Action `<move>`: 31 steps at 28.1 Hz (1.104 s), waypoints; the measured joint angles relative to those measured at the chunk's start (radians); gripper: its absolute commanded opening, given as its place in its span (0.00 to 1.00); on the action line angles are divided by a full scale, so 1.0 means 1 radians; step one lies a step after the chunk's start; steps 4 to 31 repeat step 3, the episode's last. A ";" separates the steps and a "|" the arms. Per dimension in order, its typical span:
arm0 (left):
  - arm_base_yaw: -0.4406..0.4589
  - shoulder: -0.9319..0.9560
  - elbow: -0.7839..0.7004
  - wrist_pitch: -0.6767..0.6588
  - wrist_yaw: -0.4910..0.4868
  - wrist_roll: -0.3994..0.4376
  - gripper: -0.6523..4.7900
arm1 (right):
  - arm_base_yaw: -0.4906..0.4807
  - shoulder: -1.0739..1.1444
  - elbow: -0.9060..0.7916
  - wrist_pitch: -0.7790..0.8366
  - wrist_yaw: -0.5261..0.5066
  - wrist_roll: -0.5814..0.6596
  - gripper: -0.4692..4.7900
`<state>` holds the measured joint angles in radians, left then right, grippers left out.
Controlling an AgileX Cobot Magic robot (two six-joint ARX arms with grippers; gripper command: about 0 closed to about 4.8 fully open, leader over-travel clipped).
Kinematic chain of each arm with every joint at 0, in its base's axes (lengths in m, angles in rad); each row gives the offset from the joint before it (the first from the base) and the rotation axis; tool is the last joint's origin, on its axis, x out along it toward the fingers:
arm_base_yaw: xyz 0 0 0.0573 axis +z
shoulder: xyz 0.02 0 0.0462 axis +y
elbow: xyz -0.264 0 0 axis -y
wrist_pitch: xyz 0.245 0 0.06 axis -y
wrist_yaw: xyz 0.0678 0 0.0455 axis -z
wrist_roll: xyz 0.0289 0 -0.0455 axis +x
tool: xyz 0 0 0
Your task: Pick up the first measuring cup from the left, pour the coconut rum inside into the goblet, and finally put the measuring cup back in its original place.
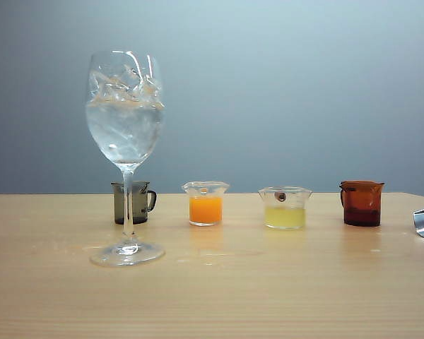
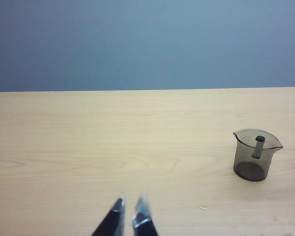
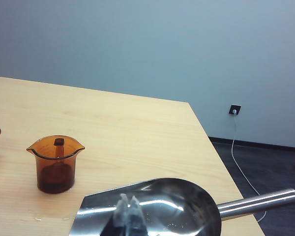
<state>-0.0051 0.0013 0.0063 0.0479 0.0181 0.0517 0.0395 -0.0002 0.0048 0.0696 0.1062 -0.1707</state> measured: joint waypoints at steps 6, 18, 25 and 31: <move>0.000 0.000 0.000 0.000 0.000 0.000 0.18 | 0.000 0.000 0.000 0.000 0.000 0.000 0.08; 0.000 0.000 0.000 0.000 0.000 0.000 0.18 | 0.000 0.000 0.000 0.000 0.000 0.000 0.08; 0.000 0.000 0.000 0.000 0.000 0.000 0.18 | 0.000 0.000 0.000 0.000 0.000 0.000 0.08; 0.000 0.000 0.000 0.000 0.000 0.000 0.18 | 0.000 0.000 0.000 0.000 0.000 0.000 0.08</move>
